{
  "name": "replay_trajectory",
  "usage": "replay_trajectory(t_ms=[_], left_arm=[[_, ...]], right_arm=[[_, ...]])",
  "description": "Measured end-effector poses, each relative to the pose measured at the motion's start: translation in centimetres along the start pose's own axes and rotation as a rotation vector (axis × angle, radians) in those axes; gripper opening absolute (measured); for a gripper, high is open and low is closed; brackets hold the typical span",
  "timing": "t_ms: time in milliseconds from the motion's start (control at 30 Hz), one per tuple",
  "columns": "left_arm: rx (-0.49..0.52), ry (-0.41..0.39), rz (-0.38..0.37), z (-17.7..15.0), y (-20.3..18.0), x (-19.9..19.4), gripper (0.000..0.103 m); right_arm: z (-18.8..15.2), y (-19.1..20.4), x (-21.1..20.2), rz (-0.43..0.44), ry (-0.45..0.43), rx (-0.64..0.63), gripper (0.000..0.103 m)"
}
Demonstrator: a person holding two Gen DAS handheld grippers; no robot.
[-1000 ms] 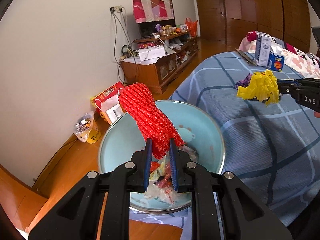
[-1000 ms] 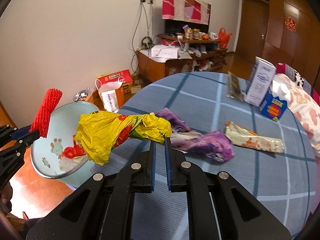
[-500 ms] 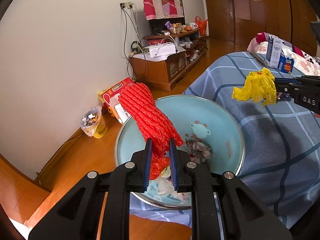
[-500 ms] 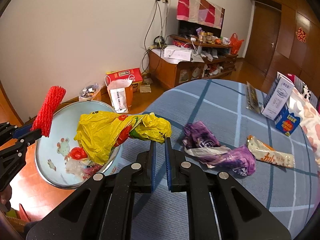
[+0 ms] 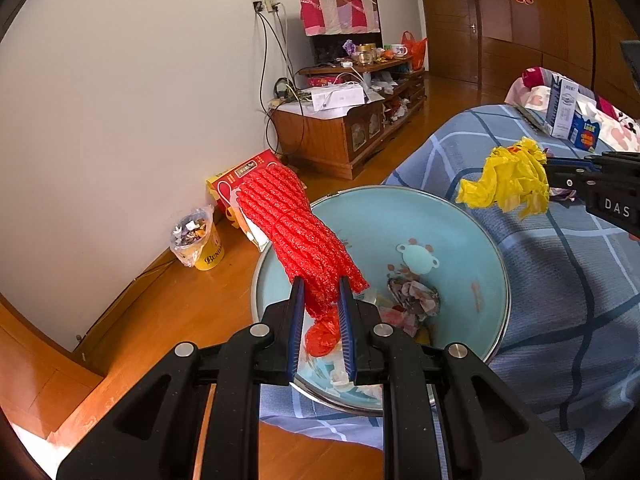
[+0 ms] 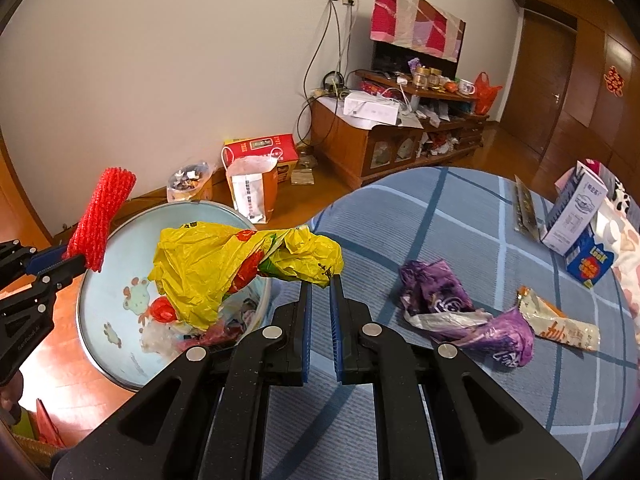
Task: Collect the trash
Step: 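Hold the yellow bag above the bin with the right tool while the left tool holds the net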
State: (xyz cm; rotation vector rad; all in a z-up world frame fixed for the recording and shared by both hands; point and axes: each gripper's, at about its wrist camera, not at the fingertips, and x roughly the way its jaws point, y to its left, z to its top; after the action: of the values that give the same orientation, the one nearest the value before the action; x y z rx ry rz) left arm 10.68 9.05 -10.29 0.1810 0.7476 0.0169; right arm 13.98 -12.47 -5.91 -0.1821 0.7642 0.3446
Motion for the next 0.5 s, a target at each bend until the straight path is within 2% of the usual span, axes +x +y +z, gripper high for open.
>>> replay_trajectory(t_ms=[500], left_arm=[[-0.005, -0.006, 0.005, 0.0, 0.3, -0.1, 0.016]], right_arm=[[0.4, 1.5, 0.5, 0.016, 0.006, -0.028, 0.01]])
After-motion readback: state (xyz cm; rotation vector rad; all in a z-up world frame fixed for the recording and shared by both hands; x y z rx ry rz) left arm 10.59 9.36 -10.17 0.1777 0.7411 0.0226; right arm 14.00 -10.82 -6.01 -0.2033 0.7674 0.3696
